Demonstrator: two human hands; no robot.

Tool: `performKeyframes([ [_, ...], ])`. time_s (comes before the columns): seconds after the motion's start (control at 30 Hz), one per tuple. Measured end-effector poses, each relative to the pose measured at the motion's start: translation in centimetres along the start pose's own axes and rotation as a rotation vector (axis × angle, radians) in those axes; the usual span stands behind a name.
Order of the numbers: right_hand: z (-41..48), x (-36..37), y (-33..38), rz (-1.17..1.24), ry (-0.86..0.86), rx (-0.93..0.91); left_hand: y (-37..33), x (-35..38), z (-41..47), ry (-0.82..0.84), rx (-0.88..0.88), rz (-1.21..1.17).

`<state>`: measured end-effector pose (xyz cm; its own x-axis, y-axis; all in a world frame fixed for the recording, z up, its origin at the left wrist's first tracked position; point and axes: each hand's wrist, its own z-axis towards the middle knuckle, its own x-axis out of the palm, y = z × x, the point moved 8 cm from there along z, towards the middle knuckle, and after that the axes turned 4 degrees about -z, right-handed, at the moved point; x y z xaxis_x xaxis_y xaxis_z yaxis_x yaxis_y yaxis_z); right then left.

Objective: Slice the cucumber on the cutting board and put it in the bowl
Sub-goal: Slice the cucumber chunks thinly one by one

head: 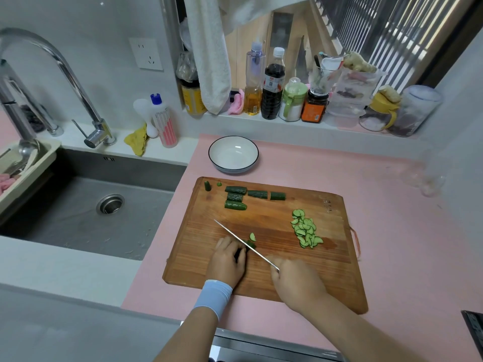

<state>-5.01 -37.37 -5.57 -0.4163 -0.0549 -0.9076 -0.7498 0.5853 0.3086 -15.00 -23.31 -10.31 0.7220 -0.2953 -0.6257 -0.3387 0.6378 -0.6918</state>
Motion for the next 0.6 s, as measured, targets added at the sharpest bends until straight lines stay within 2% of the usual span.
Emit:
performKeyframes([
  [0.23, -1.0, -0.3, -0.1, 0.007, -0.042, -0.012, 0.2, 0.0, 0.1, -0.002, -0.009, 0.000],
  [0.6, -1.2, -0.3, -0.6, 0.015, 0.013, -0.002, 0.2, -0.1, 0.1, -0.009, -0.022, 0.003],
])
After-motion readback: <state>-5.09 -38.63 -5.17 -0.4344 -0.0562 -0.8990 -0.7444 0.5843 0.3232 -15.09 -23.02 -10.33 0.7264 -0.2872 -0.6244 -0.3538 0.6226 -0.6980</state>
